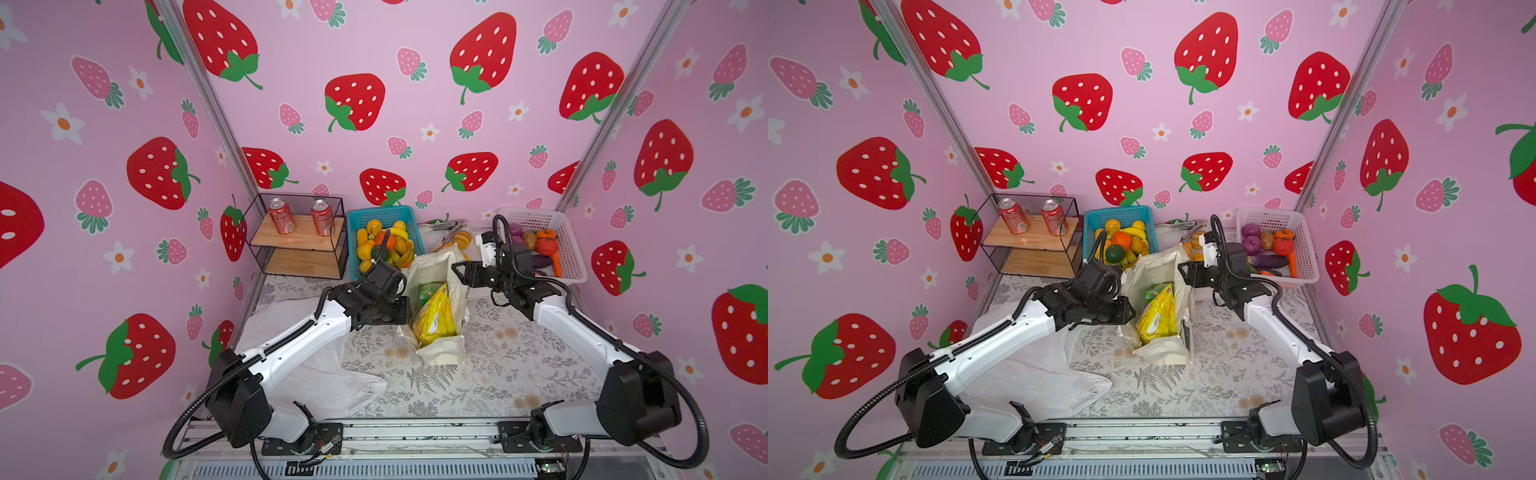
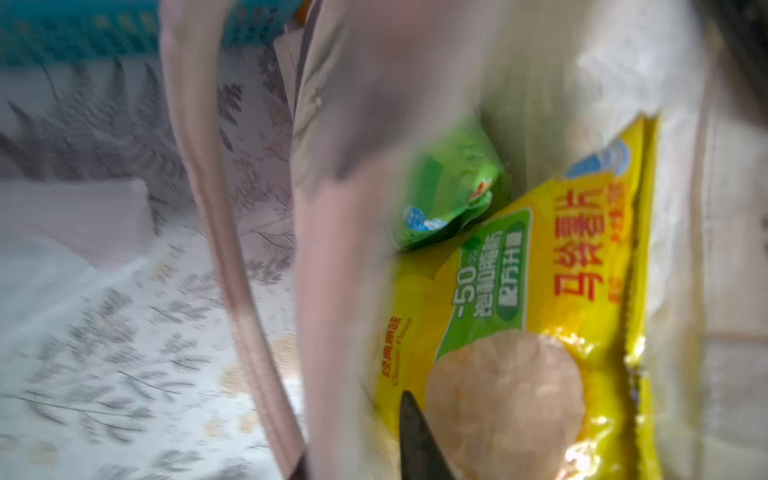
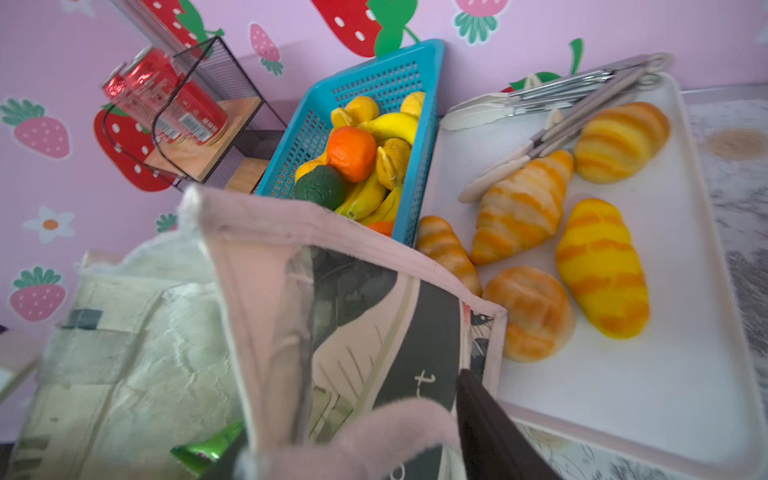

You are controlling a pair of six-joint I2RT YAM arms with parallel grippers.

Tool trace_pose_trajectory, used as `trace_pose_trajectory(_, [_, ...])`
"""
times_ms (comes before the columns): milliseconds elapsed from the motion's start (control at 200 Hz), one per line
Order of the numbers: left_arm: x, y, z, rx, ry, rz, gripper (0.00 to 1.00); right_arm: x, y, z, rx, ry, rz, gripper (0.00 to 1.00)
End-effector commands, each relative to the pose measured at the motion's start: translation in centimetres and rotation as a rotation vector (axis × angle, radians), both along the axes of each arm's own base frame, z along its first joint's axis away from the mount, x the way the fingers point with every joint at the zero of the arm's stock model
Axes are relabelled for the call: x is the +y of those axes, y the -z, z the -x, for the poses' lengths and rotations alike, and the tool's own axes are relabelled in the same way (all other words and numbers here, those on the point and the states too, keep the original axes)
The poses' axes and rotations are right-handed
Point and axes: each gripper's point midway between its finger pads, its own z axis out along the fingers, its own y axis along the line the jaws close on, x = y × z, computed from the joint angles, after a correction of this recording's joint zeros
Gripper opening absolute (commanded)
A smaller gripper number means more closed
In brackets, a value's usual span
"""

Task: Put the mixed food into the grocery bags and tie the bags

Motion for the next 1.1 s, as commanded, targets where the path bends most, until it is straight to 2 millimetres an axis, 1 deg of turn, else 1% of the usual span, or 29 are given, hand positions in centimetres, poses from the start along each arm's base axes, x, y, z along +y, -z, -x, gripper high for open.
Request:
trace_pose_trajectory(0, [-1.3,-3.0,-0.1,-0.039,0.021,0.125,0.04,-1.9,-4.7,1.6,-0.123,0.042,0.105,0.68])
trace_pose_trajectory(20, [-1.4,-3.2,-0.1,-0.036,0.023,0.136,0.0,-1.7,-5.3,2.0,-0.141,0.031,0.117,0.69])
trace_pose_trajectory(90, [-1.7,-3.7,0.2,-0.024,0.037,0.178,0.0,-0.4,-6.8,4.1,-0.192,-0.03,0.17,0.73])
trace_pose_trajectory(140, [-1.8,-4.1,0.3,-0.016,0.042,0.203,0.0,1.0,-7.5,5.8,-0.226,-0.09,0.2,0.74])
trace_pose_trajectory(150, [-1.8,-4.2,0.3,-0.015,0.042,0.208,0.0,1.3,-7.2,6.3,-0.219,-0.11,0.209,0.74])
trace_pose_trajectory(220, [-1.8,-4.6,0.4,-0.005,0.04,0.238,0.0,3.8,-7.1,9.4,-0.226,-0.251,0.222,0.74])
trace_pose_trajectory(290, [-1.5,-4.9,0.5,0.002,0.037,0.255,0.0,6.1,-6.9,12.4,-0.206,-0.4,0.2,0.73])
trace_pose_trajectory(335, [-1.4,-5.0,0.6,0.006,0.038,0.259,0.0,7.3,-6.6,14.3,-0.181,-0.495,0.178,0.7])
trace_pose_trajectory(400, [-1.1,-5.0,0.6,0.009,0.035,0.258,0.0,8.4,-6.1,16.6,-0.141,-0.612,0.156,0.66])
trace_pose_trajectory(495, [-0.7,-4.8,0.6,0.012,0.03,0.253,0.0,9.1,-4.6,18.5,-0.095,-0.701,0.177,0.56])
trace_pose_trajectory(575, [-0.3,-4.9,0.7,0.014,0.028,0.255,0.0,9.4,-2.5,19.2,-0.035,-0.737,0.237,0.51])
trace_pose_trajectory(585, [-0.3,-4.9,0.7,0.013,0.029,0.256,0.0,9.4,-2.0,19.3,-0.023,-0.74,0.254,0.48])
trace_pose_trajectory(635, [-0.1,-5.1,0.7,0.01,0.029,0.257,0.0,9.5,-0.3,19.4,0.017,-0.749,0.309,0.45])
trace_pose_trajectory(795, [0.2,-5.9,1.0,0.017,0.048,0.281,0.0,9.6,4.8,18.9,0.107,-0.754,0.434,0.45])
trace_pose_trajectory(900, [0.1,-6.6,1.2,0.044,0.056,0.359,0.0,9.6,7.3,18.1,0.134,-0.73,0.489,0.44])
trace_pose_trajectory(950, [0.0,-6.9,1.3,0.061,0.057,0.398,0.0,9.6,7.8,17.6,0.134,-0.714,0.502,0.43])
trace_pose_trajectory(1000, [0.0,-7.0,1.4,0.07,0.056,0.418,0.0,9.8,7.6,17.3,0.124,-0.705,0.495,0.43])
trace_pose_trajectory(1060, [0.2,-6.9,1.4,0.075,0.053,0.415,0.0,10.2,6.5,17.0,0.091,-0.694,0.468,0.44])
trace_pose_trajectory(1095, [0.4,-6.7,1.5,0.078,0.052,0.408,0.0,10.5,5.3,16.8,0.057,-0.686,0.441,0.47])
